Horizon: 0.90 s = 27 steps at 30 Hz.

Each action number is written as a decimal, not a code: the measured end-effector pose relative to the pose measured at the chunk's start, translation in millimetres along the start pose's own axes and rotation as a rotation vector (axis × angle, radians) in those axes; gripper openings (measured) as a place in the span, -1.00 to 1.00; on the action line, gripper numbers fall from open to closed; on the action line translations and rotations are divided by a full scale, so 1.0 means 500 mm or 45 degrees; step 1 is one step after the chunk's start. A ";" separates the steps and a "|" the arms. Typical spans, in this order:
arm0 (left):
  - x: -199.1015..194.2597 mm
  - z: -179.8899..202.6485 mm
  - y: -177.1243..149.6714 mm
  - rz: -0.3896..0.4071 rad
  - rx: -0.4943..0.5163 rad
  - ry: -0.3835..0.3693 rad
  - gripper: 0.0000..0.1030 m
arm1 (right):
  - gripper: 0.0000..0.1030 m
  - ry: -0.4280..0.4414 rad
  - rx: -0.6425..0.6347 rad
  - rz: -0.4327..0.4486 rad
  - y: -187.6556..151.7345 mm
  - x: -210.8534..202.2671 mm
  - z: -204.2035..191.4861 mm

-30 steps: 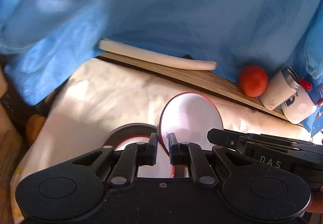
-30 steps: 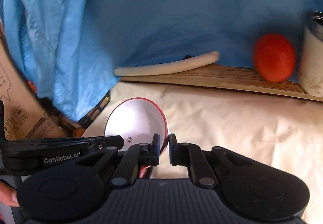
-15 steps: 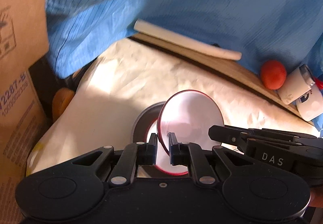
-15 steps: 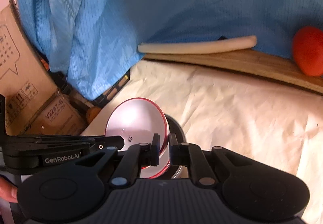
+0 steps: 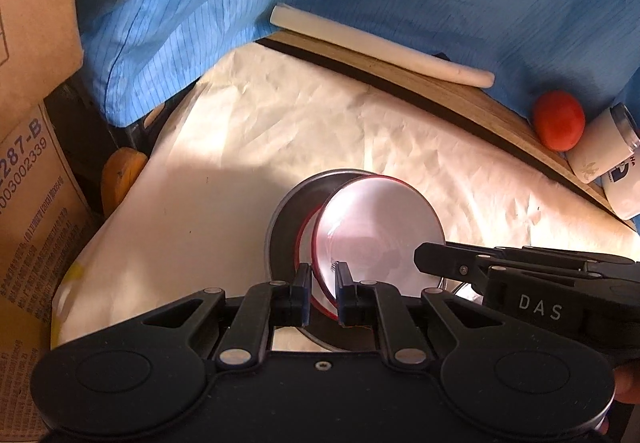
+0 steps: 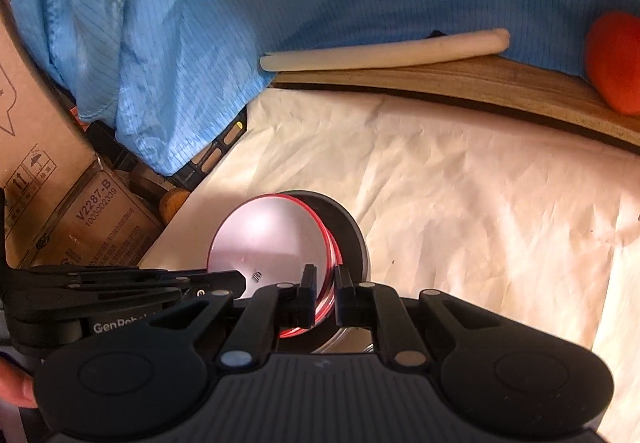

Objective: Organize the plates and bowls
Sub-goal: 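Carry the second white bowl with both grippers and lower it into the first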

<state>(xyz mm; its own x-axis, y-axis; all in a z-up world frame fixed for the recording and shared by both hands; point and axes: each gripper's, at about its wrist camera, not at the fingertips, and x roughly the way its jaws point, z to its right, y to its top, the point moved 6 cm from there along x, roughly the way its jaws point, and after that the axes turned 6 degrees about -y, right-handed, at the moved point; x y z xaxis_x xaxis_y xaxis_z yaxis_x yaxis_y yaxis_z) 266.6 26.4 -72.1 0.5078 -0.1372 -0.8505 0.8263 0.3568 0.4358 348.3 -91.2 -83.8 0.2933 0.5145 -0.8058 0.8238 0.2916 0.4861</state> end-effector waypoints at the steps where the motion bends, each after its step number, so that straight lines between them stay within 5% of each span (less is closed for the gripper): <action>1: 0.000 0.000 0.000 -0.003 0.002 0.002 -0.76 | -0.81 0.000 0.002 -0.006 -0.001 0.001 0.000; 27: 0.007 -0.004 0.002 -0.035 -0.003 0.029 -0.71 | -0.72 0.008 -0.001 -0.011 -0.001 0.002 -0.004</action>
<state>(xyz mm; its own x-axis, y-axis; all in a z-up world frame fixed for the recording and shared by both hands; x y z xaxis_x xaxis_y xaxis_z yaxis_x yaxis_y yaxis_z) 268.8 28.3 -75.3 0.4795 -0.1261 -0.8684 0.8392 0.3550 0.4119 347.1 -89.1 -84.0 0.2828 0.5170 -0.8079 0.8262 0.2967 0.4790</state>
